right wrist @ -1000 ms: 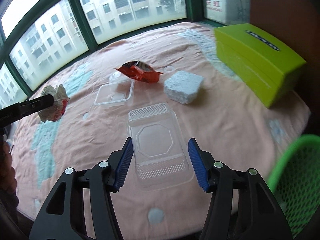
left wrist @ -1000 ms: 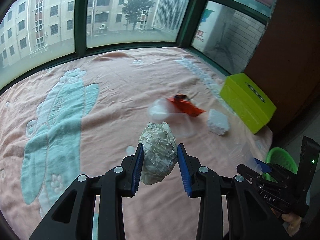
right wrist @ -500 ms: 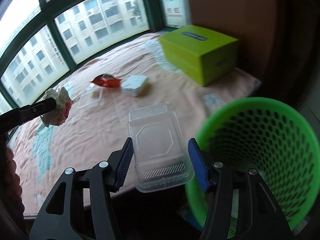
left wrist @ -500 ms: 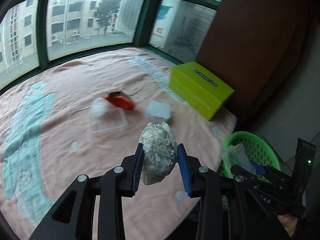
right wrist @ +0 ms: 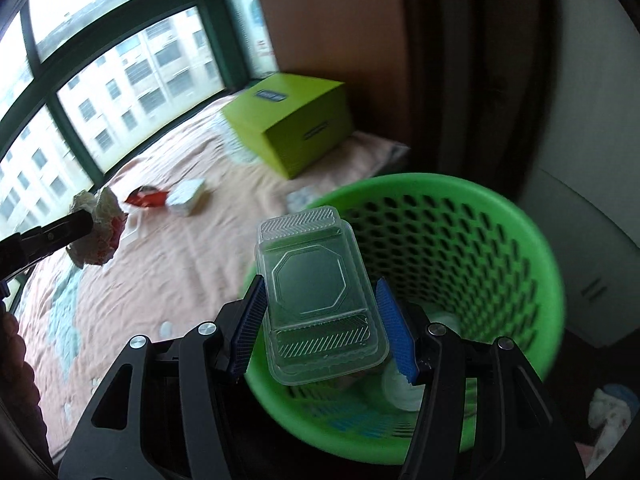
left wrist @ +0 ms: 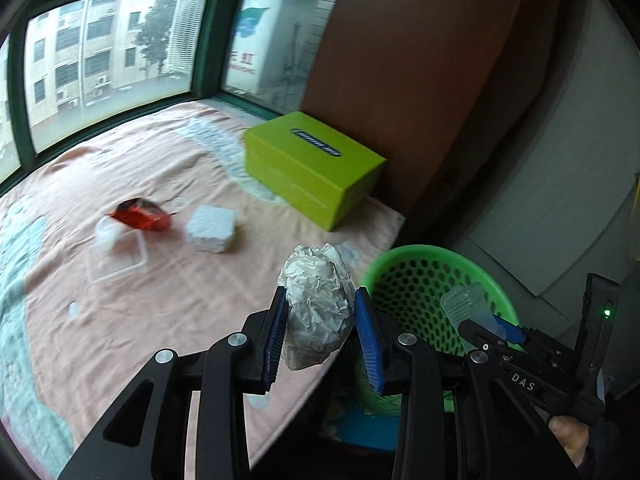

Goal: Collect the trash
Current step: 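Carry paper and clear container to the wastebasket and release both inside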

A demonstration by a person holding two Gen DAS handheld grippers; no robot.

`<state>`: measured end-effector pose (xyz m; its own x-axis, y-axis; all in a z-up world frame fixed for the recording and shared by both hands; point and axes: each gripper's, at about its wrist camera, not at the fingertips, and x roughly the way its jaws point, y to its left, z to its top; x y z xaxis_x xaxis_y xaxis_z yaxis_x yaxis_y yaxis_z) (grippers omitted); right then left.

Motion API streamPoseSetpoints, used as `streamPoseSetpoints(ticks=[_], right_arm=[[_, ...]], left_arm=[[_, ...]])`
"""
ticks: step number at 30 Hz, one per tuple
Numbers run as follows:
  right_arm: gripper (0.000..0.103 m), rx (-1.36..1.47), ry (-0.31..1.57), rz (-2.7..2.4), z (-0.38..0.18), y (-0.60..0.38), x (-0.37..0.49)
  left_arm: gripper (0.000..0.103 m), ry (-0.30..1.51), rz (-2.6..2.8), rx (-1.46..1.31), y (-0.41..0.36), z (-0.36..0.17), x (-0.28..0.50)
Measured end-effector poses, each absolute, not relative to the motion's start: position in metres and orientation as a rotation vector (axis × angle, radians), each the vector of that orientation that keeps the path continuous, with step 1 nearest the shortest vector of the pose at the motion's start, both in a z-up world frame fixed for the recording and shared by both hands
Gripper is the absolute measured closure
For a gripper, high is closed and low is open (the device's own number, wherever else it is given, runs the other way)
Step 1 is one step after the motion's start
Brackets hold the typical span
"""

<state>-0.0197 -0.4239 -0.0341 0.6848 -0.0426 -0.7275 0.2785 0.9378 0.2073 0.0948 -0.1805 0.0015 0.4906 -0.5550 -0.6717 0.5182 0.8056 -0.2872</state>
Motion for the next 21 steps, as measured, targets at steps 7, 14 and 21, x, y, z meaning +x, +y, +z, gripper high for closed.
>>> streamPoseSetpoints(ticks=[7,14,21], right_arm=[[0.046,0.361,0.789,-0.235,-0.040,-0.447,-0.035],[0.038,0.392,0.775,-0.265,-0.042,-0.462,-0.049],[0.036,0.419,0.759,-0.284,-0.042,-0.473,-0.060]], left_arm=[[0.070,0.833,-0.701,-0.015,-0.210,0.004,0.085],[0.070,0.832,-0.734,0.011,-0.233,0.006,0.079],[0.070,0.861,-0.769,0.032,-0.256,0.001,0.073]])
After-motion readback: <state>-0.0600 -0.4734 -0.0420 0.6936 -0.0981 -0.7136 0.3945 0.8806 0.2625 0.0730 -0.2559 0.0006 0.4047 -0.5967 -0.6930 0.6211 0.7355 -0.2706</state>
